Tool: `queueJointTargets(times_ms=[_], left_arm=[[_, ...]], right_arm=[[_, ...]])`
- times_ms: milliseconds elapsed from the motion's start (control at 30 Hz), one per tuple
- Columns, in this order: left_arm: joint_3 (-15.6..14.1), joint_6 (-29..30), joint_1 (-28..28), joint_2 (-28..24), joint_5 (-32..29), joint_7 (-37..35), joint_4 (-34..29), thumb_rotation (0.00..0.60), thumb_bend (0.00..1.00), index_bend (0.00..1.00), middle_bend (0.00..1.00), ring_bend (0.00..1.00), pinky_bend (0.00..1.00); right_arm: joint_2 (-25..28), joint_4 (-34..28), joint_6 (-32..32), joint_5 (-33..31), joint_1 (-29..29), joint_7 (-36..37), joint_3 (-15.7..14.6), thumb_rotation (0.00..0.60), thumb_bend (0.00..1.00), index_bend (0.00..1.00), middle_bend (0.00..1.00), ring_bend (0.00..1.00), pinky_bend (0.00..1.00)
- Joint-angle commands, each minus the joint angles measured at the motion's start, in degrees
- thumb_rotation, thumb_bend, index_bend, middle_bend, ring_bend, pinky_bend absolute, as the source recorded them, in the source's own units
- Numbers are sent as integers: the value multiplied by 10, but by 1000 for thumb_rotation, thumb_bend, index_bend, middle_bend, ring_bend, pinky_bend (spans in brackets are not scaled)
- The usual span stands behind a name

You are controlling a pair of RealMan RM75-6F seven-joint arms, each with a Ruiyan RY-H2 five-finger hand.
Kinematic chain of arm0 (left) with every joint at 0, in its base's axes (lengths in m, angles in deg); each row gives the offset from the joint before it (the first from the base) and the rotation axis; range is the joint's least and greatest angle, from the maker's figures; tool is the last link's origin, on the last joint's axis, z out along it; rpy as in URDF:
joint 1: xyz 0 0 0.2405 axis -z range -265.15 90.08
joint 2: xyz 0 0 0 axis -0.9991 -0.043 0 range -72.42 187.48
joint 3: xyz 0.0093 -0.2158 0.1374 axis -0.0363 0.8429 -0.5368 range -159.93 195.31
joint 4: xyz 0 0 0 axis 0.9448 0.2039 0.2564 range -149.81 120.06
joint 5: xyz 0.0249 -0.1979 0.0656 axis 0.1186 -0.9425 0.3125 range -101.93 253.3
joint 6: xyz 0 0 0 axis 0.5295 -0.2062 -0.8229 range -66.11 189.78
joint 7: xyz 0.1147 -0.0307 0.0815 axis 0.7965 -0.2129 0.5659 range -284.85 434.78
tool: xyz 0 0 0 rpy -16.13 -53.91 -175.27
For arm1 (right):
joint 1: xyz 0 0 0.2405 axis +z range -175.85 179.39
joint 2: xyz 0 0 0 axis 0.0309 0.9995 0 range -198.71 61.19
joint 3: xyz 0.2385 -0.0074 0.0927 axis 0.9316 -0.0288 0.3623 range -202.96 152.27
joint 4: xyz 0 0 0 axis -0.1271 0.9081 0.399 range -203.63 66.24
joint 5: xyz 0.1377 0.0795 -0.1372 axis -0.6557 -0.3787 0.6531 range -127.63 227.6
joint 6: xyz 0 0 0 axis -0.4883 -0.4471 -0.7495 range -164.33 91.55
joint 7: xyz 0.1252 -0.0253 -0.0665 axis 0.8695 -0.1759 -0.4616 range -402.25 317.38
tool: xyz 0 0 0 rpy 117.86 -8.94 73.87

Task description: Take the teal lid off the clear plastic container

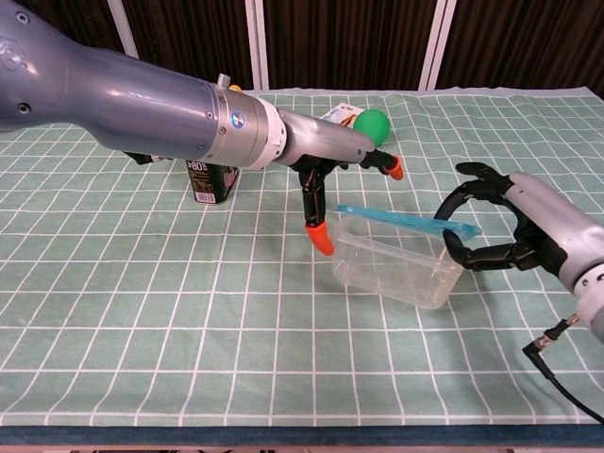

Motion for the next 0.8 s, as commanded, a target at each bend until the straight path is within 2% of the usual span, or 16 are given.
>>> queueJointTargets(times_ms=[33, 267, 567, 800], left_arm=[[3, 12, -7, -15, 4, -1, -13, 600, 0, 0, 0, 0, 93], [13, 39, -22, -51, 12, -4, -45, 600, 0, 0, 0, 0, 92], [24, 58, -42, -97, 25, -10, -88, 600, 0, 0, 0, 0, 92], [29, 66, -57, -113, 36, -14, -104, 600, 0, 0, 0, 0, 92]], right_arm=[[1, -1, -2, 0, -1, 3, 1, 600, 584, 531, 53, 0, 0], [-4, -22, 0, -22, 1, 12, 26, 600, 586, 543, 53, 0, 0], [-18, -38, 2, -70, 21, -8, 85, 600, 586, 553, 53, 0, 0], [-18, -31, 6, -95, 38, -26, 115, 600, 586, 555, 53, 0, 0]])
